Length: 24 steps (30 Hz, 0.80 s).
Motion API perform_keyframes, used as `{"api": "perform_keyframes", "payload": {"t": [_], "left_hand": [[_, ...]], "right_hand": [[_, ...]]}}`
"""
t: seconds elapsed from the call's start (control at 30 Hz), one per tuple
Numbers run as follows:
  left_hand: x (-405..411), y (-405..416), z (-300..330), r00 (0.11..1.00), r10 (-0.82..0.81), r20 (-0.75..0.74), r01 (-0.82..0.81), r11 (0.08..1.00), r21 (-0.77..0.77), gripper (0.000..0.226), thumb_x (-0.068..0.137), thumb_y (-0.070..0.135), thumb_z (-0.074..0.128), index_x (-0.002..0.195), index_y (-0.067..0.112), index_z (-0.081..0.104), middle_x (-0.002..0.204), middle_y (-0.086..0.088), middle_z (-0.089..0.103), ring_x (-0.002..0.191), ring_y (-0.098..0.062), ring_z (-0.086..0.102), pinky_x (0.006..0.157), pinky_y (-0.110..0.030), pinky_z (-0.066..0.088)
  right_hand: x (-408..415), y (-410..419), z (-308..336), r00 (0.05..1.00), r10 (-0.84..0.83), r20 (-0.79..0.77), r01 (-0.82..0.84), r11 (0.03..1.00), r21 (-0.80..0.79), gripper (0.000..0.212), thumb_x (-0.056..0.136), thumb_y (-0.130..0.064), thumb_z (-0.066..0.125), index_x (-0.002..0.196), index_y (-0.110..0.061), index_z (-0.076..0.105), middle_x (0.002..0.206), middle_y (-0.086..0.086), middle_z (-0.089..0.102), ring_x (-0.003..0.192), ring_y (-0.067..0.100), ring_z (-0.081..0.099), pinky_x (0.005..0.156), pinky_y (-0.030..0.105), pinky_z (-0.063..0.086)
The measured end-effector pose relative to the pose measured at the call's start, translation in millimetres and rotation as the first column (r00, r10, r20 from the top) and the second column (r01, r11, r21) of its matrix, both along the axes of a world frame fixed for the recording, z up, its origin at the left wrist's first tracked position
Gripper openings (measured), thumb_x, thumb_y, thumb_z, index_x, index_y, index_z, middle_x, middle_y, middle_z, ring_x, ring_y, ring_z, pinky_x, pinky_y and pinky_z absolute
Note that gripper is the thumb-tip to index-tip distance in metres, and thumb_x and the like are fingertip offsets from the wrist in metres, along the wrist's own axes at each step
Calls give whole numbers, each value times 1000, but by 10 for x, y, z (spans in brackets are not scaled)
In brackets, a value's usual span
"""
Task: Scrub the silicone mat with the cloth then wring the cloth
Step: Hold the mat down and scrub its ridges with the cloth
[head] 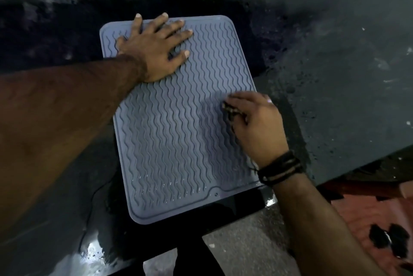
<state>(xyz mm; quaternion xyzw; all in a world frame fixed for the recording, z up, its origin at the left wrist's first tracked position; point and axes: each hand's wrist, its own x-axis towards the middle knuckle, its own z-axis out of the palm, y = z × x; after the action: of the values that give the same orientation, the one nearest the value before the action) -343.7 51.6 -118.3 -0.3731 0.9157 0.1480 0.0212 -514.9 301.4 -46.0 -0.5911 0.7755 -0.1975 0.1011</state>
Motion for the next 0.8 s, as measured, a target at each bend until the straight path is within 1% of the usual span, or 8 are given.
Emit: {"api": "perform_keyframes", "payload": {"t": [0.07,0.17,0.3,0.4,0.47,0.57,0.67,0.8], "left_hand": [[4,-4,6,1000,-3,3,3,1000,1,96,82,98,-9,168,56,0,181,22,-3,168,-14,-8,123,-82,2],[4,1,-1,1000,-3,-9,3,1000,2,96,82,98,-9,168,56,1,181,22,-3,168,-14,-8,123,-82,1],[4,-4,17,1000,-4,-7,4,1000,13,102,78,100,-13,169,55,0,181,21,-4,168,-15,-9,124,-81,1],[-6,6,38,1000,-8,6,8,1000,10,102,80,99,-12,170,53,1,182,19,-3,168,-16,-9,125,-79,1],[-9,12,45,1000,-3,0,3,1000,20,95,84,95,-6,170,54,2,182,20,-3,168,-15,-8,125,-80,1],[14,9,36,1000,0,-11,1,1000,22,99,80,100,-10,169,56,1,181,22,-3,168,-15,-9,124,-82,2],[15,1,28,1000,-4,-9,4,1000,29,98,79,101,-8,167,58,1,181,24,-3,168,-16,-9,122,-84,4],[27,-13,9,1000,-8,-23,8,1000,24,96,81,100,-7,167,58,1,181,24,-3,168,-16,-9,121,-85,4]], "right_hand": [[6,-130,-39,999,41,-20,-39,997,71,36,79,0,59,111,-10,72,121,8,67,110,28,59,97,38,47],[22,29,-82,997,71,-38,-68,994,80,31,79,-2,59,106,-9,74,118,7,68,111,29,59,92,44,49],[60,518,-65,999,45,-9,-44,998,54,29,73,-4,62,97,-10,76,111,4,70,105,27,62,84,45,54],[45,535,-33,1000,18,8,-19,999,36,30,70,-1,65,96,-12,77,107,4,71,100,26,64,83,43,55],[13,375,-17,1000,3,-8,-3,1000,8,34,73,1,66,102,-12,76,110,5,71,101,25,64,88,40,54],[5,89,-27,999,35,-18,-34,999,35,36,78,-1,62,111,-10,72,120,8,67,109,26,60,99,36,48],[25,130,-64,997,74,-35,-71,994,77,31,76,0,62,102,-7,75,113,10,69,105,31,62,93,43,51],[52,589,-24,1000,27,6,-27,996,84,25,70,2,66,89,-10,77,103,4,73,101,28,64,85,42,54]]}}
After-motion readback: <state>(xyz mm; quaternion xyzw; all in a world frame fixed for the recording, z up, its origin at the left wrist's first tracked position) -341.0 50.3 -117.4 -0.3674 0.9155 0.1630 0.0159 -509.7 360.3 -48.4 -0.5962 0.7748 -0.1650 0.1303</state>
